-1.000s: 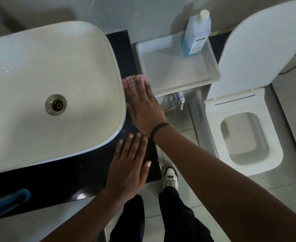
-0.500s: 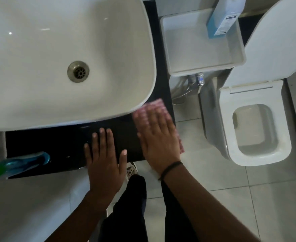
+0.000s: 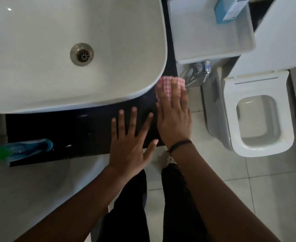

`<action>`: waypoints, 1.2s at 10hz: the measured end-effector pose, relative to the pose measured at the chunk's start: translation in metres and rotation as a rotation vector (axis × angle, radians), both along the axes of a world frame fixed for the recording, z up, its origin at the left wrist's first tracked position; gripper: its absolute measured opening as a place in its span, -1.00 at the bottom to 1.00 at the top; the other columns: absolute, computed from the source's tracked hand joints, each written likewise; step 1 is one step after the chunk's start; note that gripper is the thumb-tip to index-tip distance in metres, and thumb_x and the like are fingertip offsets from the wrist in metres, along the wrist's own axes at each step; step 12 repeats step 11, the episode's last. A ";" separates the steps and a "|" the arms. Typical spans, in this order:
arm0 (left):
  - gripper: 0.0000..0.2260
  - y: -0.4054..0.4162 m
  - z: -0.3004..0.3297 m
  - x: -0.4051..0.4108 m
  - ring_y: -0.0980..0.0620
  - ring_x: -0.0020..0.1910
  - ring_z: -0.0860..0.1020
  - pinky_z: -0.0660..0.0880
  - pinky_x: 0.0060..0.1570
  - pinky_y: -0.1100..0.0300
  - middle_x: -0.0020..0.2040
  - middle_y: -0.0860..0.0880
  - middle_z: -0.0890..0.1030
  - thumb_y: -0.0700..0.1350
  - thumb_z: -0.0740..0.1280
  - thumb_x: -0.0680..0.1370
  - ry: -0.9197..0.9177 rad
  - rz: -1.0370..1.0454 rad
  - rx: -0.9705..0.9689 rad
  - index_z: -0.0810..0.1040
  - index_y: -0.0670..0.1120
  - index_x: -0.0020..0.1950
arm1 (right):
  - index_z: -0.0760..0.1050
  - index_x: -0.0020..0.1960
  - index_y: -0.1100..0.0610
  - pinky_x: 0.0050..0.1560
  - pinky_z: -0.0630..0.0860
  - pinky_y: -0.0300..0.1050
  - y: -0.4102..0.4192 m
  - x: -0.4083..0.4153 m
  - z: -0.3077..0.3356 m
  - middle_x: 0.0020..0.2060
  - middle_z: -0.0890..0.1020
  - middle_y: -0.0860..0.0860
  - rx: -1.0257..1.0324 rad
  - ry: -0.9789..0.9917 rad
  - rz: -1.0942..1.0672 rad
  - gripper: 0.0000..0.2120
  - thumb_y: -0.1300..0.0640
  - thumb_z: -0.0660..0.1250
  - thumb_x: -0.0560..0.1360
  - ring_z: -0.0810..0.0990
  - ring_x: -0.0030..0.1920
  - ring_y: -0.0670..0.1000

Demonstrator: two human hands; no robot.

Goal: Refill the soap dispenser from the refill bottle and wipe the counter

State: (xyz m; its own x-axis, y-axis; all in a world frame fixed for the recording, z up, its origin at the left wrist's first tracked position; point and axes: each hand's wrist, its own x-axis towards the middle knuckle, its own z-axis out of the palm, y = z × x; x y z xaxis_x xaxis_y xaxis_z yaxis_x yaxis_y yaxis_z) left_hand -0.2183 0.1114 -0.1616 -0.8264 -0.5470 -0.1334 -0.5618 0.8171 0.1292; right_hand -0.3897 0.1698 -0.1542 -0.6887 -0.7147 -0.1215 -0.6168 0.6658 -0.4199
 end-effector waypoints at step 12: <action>-0.17 -0.056 -0.021 -0.252 -0.26 0.76 -0.10 -0.16 0.68 -0.35 0.78 -0.20 -0.04 0.47 0.03 0.64 0.135 0.046 -0.161 -0.04 0.07 0.79 | -0.32 0.69 -0.08 0.63 -0.26 0.36 -0.169 -0.287 -0.080 0.69 -0.28 0.09 0.264 -0.100 0.149 -0.37 -0.18 -0.11 0.74 -0.35 0.67 0.26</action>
